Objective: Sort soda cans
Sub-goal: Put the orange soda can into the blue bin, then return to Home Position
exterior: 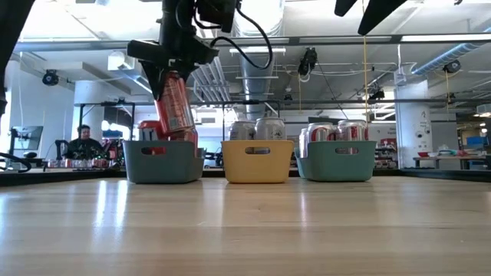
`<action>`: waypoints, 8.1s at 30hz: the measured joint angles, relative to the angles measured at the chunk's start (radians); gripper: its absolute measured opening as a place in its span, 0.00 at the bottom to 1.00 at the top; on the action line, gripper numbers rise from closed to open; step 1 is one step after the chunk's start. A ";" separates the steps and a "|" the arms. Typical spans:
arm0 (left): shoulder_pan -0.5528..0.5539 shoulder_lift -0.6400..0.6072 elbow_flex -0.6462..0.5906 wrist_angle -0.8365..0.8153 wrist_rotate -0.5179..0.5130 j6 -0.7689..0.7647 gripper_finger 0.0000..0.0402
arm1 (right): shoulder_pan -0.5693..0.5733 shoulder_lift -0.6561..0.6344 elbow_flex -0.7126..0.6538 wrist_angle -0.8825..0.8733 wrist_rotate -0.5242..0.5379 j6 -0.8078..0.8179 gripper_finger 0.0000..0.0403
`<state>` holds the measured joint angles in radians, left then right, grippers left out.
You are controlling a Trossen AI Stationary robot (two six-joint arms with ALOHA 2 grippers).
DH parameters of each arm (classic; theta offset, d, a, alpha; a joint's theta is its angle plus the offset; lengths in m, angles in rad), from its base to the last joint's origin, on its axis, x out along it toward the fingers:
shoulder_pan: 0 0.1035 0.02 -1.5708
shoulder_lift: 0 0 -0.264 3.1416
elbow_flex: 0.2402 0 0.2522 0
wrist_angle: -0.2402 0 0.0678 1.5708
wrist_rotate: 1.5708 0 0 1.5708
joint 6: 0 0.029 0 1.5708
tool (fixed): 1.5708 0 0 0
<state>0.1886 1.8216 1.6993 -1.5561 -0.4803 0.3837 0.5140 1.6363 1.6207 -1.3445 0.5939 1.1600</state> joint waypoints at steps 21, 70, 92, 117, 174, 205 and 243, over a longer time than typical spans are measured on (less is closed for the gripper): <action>0.019 0.183 0.000 -0.013 -0.016 -0.031 0.73 | 0.005 0.000 0.000 0.000 0.000 0.007 0.94; 0.261 -0.355 -0.640 0.243 0.215 -0.184 0.68 | 0.005 0.000 0.000 0.049 0.000 0.009 0.94; 0.261 -0.356 -0.679 0.433 0.235 -0.162 0.64 | 0.005 0.000 0.000 0.050 -0.020 0.021 0.94; 0.264 -0.380 -0.678 0.367 0.242 -0.208 0.64 | 0.005 -0.012 0.009 0.077 -0.018 -0.010 0.94; 0.263 -1.485 -1.021 1.004 0.742 -0.507 0.57 | -0.462 -1.184 -0.821 0.678 -0.203 -0.698 0.06; 0.168 -1.411 -1.316 1.610 0.748 -0.655 0.57 | -0.460 -1.338 -1.494 1.753 -0.466 -1.150 0.05; -0.279 -1.465 -1.556 1.857 0.688 -0.515 0.57 | -0.460 -1.538 -1.594 1.349 -0.570 -0.950 0.04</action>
<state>-0.0901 0.3569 0.1430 0.3008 0.2078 -0.1313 0.0540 0.0978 0.0269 0.0040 0.0242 0.2096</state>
